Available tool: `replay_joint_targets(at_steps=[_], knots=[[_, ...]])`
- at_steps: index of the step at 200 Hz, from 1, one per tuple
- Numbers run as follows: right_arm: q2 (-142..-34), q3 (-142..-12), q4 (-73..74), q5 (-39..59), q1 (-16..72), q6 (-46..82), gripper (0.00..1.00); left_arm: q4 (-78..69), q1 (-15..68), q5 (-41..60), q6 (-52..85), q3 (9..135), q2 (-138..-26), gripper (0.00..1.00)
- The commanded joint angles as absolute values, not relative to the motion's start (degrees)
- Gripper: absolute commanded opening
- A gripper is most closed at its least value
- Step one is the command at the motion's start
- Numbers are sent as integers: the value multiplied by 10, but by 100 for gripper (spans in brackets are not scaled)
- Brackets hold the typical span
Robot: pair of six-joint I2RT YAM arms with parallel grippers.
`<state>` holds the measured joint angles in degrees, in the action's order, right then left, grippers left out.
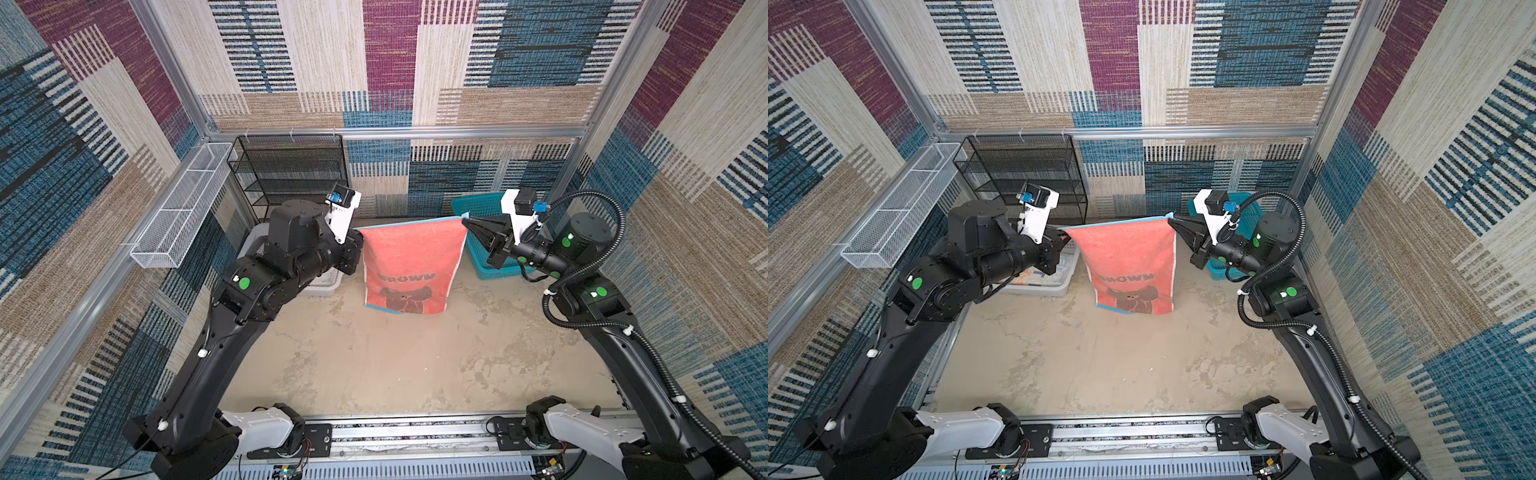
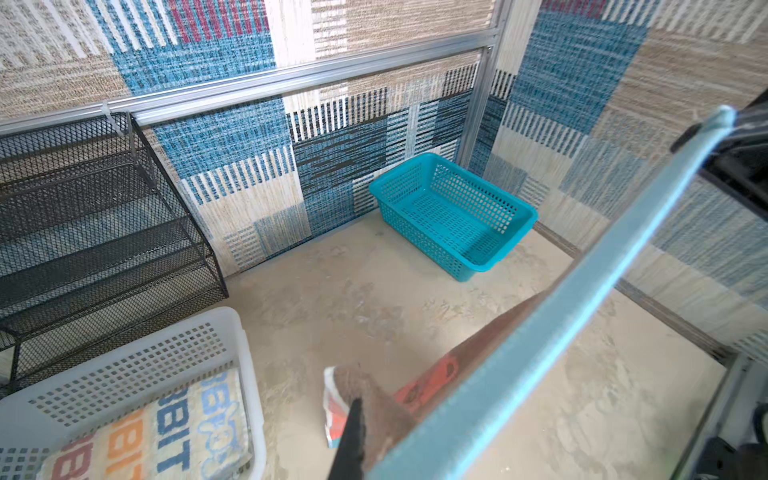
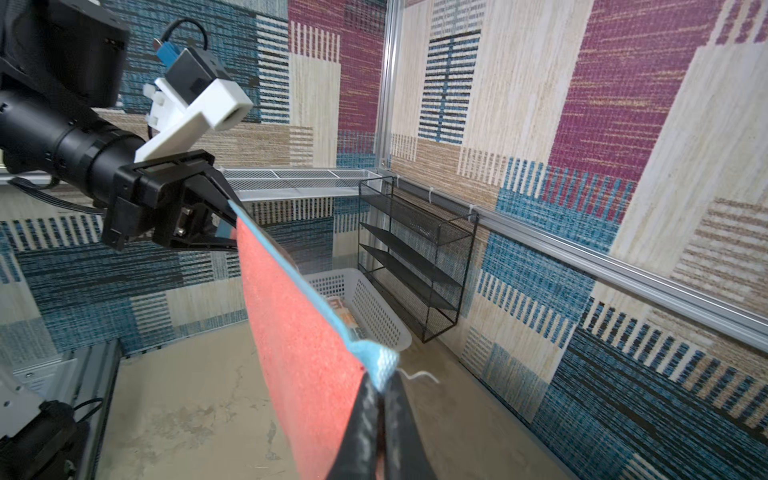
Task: Fold and stack the towels
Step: 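Grasp the adjacent corner with the left gripper and raise the towel with both grippers, then lay the hanging towel flat on the table with both grippers, drawing it toward the robot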
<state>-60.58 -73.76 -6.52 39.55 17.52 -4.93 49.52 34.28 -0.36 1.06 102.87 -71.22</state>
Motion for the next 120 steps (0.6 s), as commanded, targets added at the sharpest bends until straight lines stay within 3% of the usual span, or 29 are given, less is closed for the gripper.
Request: replay_joint_targets(at_steps=[1,52,120], knots=[[-580,-741,-60,393,173,-18,0,523,344,-12,48,1027,-678,0],[-558,-763,-80,416,173,-17,0,519,345,53,77,1026,-618,0],[-578,-744,-86,332,173,-20,0,520,345,-36,101,977,-610,0]])
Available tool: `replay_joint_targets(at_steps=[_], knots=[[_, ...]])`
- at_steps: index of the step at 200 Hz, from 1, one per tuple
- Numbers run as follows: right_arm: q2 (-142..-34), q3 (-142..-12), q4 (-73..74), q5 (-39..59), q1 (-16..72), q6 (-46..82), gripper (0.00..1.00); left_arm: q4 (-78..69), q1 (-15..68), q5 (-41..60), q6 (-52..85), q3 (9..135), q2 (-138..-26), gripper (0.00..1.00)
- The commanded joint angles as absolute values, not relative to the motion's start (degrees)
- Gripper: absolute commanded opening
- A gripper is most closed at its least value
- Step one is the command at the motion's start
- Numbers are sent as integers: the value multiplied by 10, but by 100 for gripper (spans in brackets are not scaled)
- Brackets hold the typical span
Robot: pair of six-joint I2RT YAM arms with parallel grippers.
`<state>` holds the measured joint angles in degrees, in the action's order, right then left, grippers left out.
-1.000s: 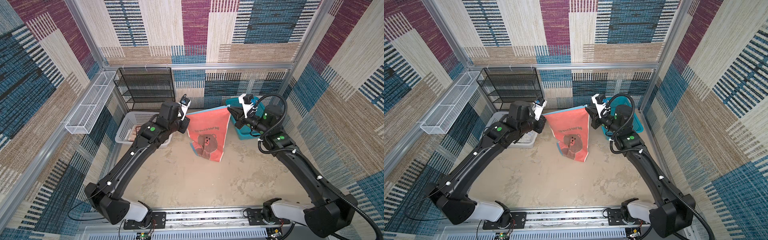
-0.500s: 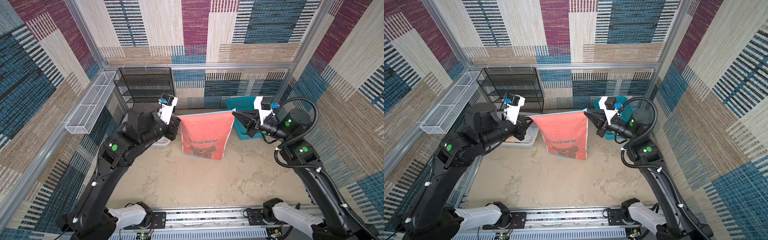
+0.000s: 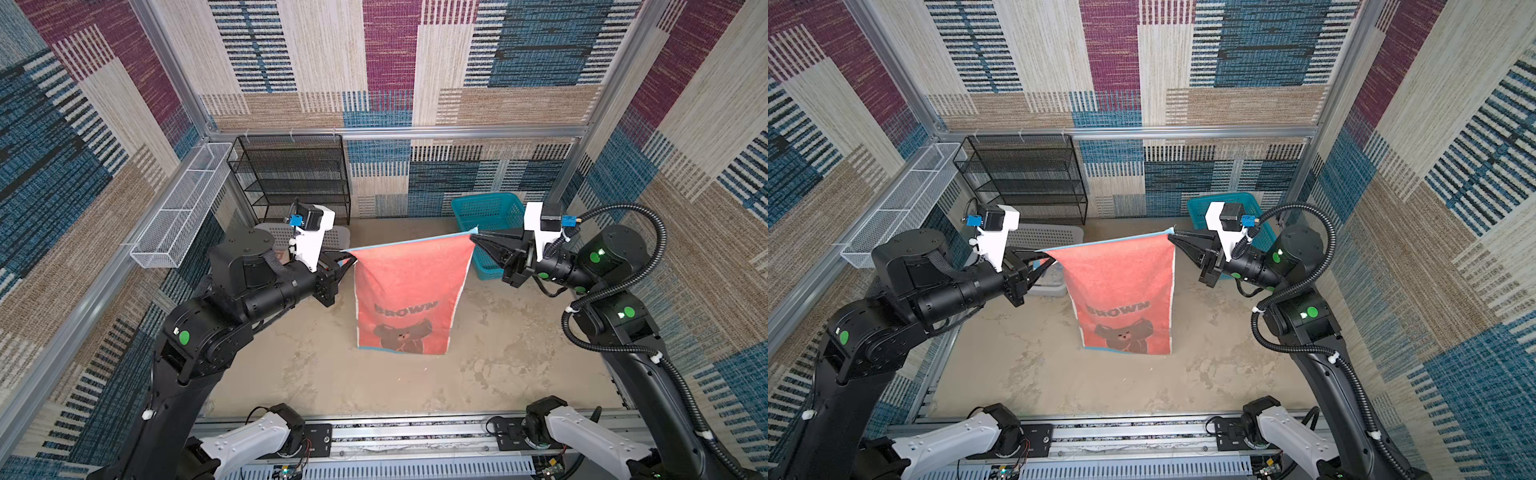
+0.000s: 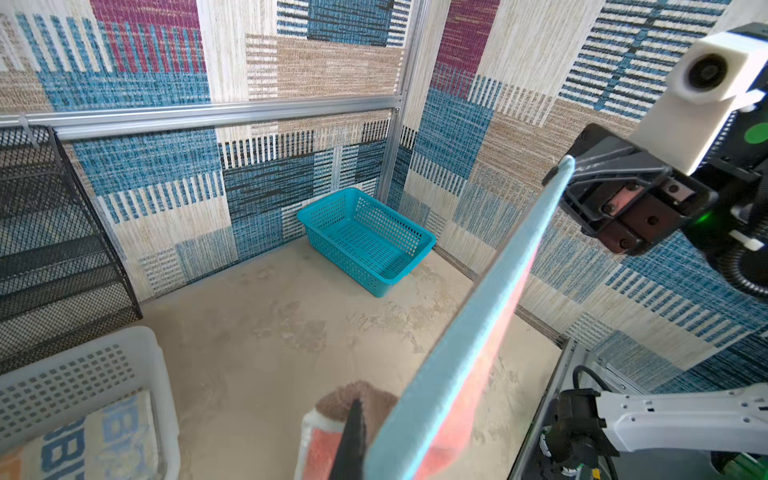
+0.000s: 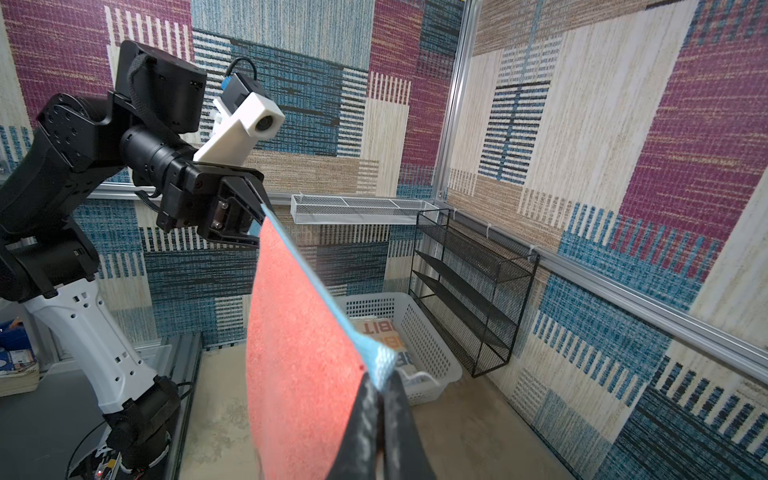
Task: Fold and stack the towels
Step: 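Lay the hanging towel flat on the table with both grippers, drawing it toward the robot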
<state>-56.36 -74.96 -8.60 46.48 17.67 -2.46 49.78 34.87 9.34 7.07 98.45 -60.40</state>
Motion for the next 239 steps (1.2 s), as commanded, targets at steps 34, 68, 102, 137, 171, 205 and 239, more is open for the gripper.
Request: replay_joint_targets(at_steps=[34,68,102,137,171,205,239], knots=[[-624,-724,-68,269,172,-32,0,520,344,-141,90,984,-682,0],[-678,-704,-15,216,168,-46,0,491,328,-193,62,1012,-790,0],[-746,-687,38,204,159,-63,0,421,304,-219,41,1014,-884,0],[-822,-669,73,206,150,-65,0,358,294,-245,30,991,-977,0],[-896,-669,83,178,143,-53,0,314,290,-270,24,988,-1063,0],[-954,-681,77,166,136,-34,0,301,291,-288,19,1015,-1128,0],[-975,-680,76,167,134,-29,0,286,291,-279,3,1026,-1152,0]])
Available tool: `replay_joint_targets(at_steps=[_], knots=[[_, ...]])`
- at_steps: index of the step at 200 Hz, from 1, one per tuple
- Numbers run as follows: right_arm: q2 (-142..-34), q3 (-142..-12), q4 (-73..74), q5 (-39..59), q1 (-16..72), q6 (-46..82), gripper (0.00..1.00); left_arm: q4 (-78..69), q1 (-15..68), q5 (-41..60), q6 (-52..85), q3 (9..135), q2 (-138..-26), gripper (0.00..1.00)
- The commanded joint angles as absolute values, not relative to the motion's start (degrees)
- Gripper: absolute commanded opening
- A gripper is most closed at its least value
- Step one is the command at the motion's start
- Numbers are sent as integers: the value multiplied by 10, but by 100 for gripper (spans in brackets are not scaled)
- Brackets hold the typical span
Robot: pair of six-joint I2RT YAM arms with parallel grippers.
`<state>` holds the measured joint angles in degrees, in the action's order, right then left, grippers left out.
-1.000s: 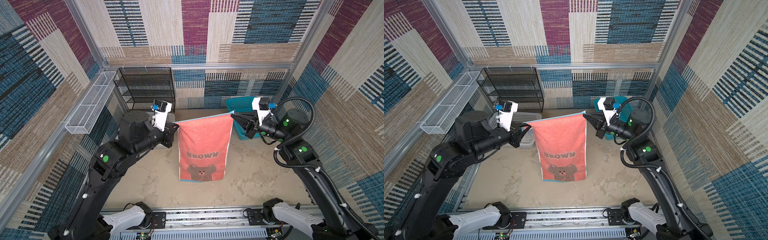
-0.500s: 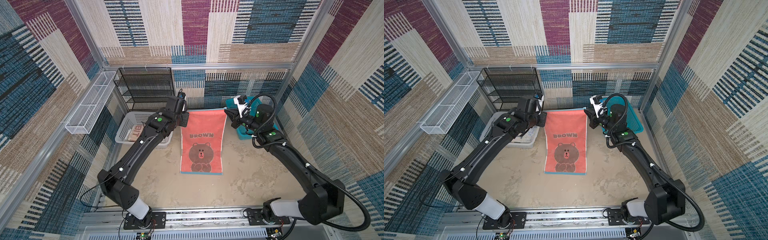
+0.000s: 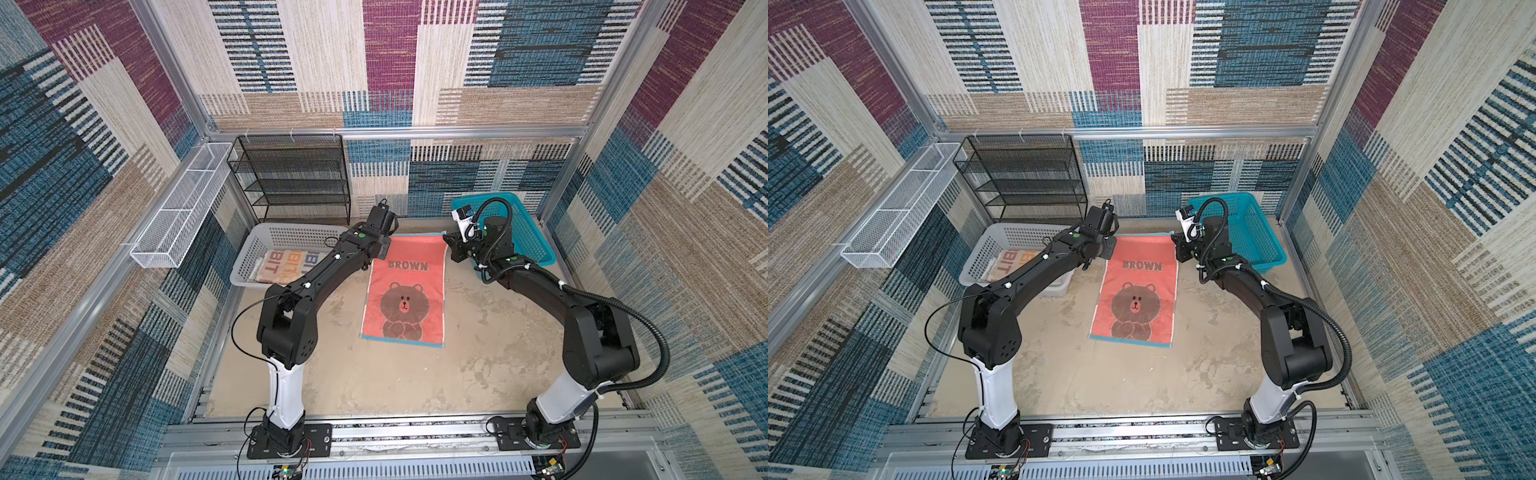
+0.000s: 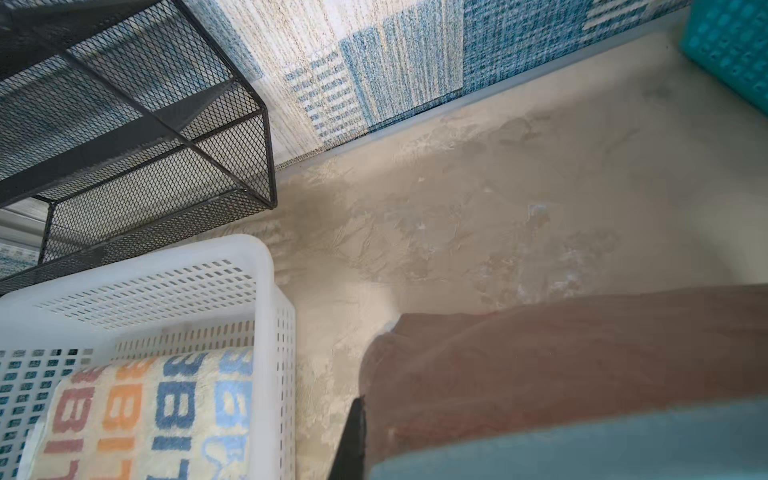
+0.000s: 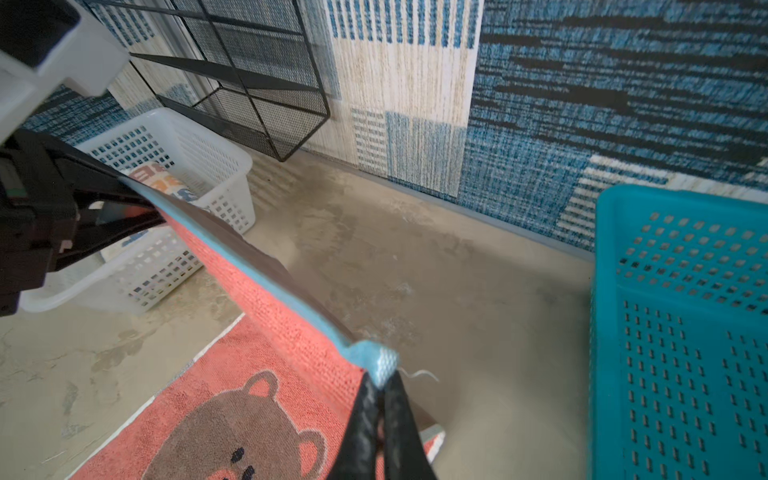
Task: Fold and stack the towels
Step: 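Lay the hanging towel flat on the table with both grippers, drawing it toward the robot, then release the flattened towel with both grippers and lift them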
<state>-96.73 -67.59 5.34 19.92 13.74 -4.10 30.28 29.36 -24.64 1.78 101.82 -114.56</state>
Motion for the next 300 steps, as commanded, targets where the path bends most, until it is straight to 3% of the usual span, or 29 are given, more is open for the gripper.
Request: replay_joint_targets(at_steps=[1,84,139,215,300], knots=[[-975,-680,76,167,134,-29,0,285,291,-279,3,1026,-1152,0],[-904,-576,73,202,133,-23,0,259,304,-272,-27,908,-1085,0],[-809,-493,46,252,134,8,0,305,319,-306,37,847,-1025,0],[-687,-377,-6,316,146,62,0,313,342,-269,94,735,-942,0],[-733,-279,32,334,183,117,0,314,383,-231,161,664,-973,0]])
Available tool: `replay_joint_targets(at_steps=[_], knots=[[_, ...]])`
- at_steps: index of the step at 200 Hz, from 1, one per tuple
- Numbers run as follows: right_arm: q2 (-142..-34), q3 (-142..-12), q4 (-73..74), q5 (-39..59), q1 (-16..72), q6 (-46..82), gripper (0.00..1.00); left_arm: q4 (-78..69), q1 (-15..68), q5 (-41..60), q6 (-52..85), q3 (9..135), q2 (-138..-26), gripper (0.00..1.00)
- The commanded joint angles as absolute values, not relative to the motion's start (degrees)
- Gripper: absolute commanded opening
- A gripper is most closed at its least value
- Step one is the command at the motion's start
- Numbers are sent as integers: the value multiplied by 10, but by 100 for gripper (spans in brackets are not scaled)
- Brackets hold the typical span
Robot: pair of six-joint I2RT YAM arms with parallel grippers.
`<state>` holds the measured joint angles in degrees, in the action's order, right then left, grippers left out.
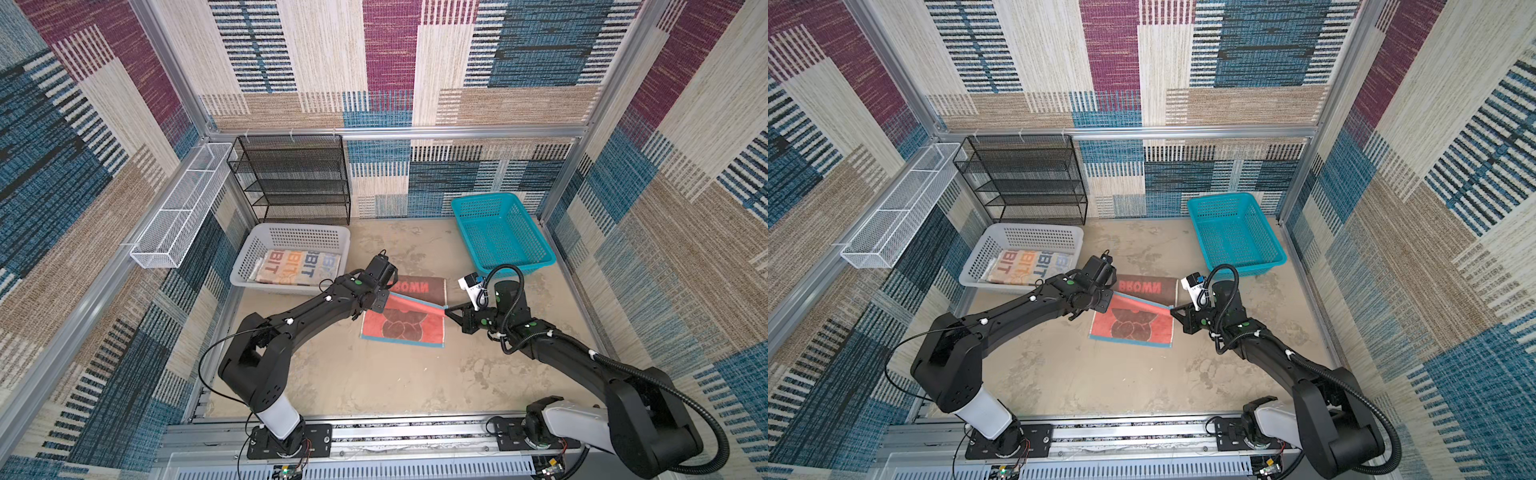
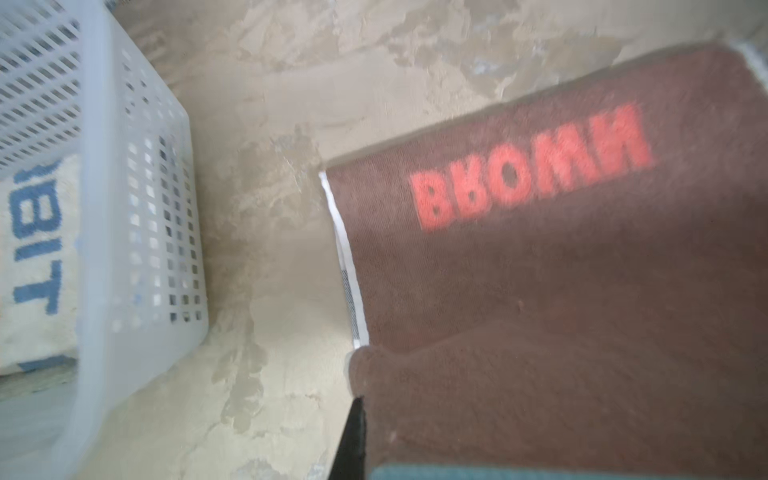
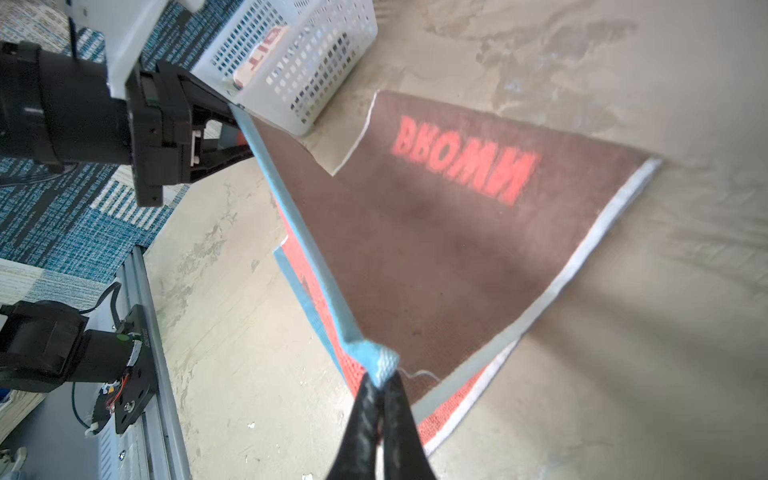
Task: Fold and stack the towels
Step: 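Release the flattened towel with both grippers and lift them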
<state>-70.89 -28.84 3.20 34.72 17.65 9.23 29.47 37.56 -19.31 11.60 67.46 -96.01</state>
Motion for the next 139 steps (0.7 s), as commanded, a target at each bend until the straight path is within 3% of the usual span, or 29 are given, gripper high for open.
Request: replay_joint_targets(at_steps=[1,55,88,139], knots=[[-735,-279,32,334,183,118,0,313,384,-232,162,664,-973,0],[-794,-270,39,350,199,131,0,318,403,-223,186,642,-1002,0],[-795,-256,50,360,206,134,8,318,421,-240,205,625,-1013,0],[-768,-214,72,373,219,147,26,315,468,-316,228,586,-1002,28]])
